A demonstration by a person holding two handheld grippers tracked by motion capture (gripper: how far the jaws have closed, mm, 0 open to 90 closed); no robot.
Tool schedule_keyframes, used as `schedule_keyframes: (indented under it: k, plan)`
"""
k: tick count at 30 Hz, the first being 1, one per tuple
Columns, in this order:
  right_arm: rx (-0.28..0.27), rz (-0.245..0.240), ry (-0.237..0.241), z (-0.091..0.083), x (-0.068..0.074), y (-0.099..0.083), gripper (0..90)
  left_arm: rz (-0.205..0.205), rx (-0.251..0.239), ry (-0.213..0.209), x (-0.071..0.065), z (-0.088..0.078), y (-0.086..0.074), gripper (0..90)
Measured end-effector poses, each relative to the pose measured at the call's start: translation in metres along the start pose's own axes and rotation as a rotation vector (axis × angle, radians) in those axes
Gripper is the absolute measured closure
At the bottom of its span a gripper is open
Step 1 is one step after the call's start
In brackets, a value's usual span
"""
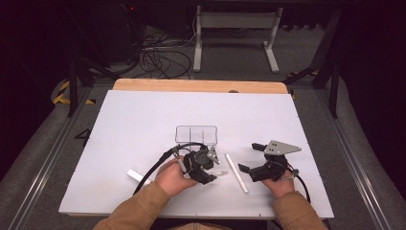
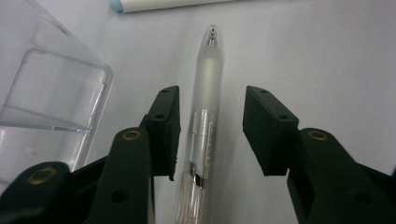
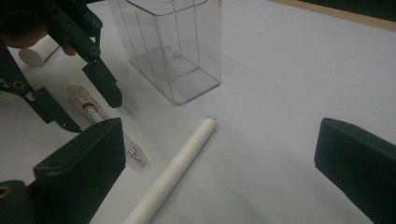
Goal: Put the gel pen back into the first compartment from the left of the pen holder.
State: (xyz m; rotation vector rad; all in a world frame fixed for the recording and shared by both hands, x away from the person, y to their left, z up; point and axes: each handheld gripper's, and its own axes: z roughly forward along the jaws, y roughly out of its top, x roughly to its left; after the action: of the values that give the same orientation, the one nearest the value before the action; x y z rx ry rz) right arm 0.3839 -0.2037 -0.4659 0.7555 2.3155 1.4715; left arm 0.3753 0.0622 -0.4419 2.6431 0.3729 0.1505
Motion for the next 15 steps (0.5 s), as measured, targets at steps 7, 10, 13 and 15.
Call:
schedule_keyframes:
  k: [7,10,13,15]
  plan:
    - [0.003,0.002,0.004,0.0007,-0.0003,-0.0002,2.4,0.028,0.056,0.031,-0.0053,0.0055,0.0081,66.8]
    - [0.003,0.003,0.007,0.0005,-0.0002,-0.0002,2.4,0.045,0.078,0.029,-0.0049,0.0075,0.0093,68.6]
    - [0.004,0.002,0.008,0.0007,-0.0004,-0.0002,2.4,0.038,0.086,0.025,-0.0033,0.0091,0.0093,70.2]
    - [0.003,0.002,0.009,0.0008,-0.0003,-0.0003,2.4,0.039,0.094,0.03,-0.0029,0.0105,0.0095,71.3]
